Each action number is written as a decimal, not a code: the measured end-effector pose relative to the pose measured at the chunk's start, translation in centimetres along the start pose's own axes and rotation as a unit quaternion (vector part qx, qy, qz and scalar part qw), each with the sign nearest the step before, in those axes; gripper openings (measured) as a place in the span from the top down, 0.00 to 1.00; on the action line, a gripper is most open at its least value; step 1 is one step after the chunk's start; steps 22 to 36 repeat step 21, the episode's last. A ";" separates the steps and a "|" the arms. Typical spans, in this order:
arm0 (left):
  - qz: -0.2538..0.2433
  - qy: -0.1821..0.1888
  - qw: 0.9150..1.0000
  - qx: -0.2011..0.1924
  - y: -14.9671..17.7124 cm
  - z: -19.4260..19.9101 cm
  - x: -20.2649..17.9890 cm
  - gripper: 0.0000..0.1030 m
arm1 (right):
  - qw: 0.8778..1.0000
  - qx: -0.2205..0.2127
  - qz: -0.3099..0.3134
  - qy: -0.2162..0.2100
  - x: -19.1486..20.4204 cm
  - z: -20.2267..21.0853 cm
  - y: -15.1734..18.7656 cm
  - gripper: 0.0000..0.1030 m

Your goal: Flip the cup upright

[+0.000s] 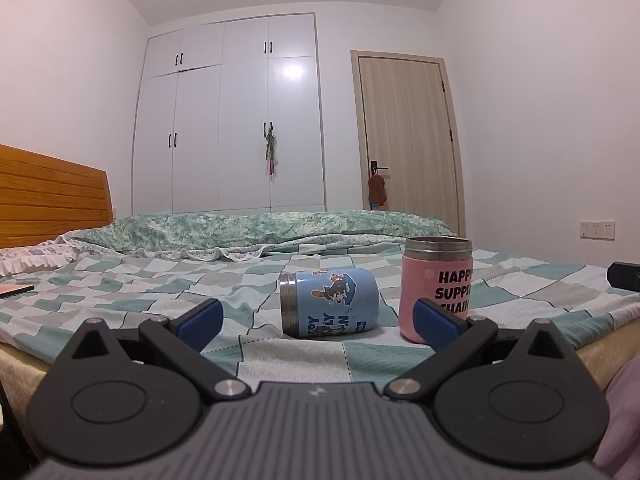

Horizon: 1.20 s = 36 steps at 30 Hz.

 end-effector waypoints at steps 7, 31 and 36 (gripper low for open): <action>0.001 -0.003 1.000 -0.006 -0.1 0.2 -0.1 0.00 | 1.000 -0.001 0.000 0.000 0.0 0.0 0.0 0.00; 0.005 0.004 1.000 0.002 -0.1 0.1 0.2 0.00 | 1.000 0.000 0.000 0.000 0.0 0.1 0.0 0.00; 0.005 0.004 1.000 0.002 -0.1 0.1 0.2 0.00 | 1.000 0.000 0.000 0.000 0.0 0.1 0.0 0.00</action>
Point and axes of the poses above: each gripper's, at about its wrist camera, not at the fingertips, and z roughly against the way its jaws point, x to its left, y to its underside, the point moved 2 cm from there along -z, roughly the way its jaws point, and after that the axes turned 2 degrees about -x, right-handed, at the moved point
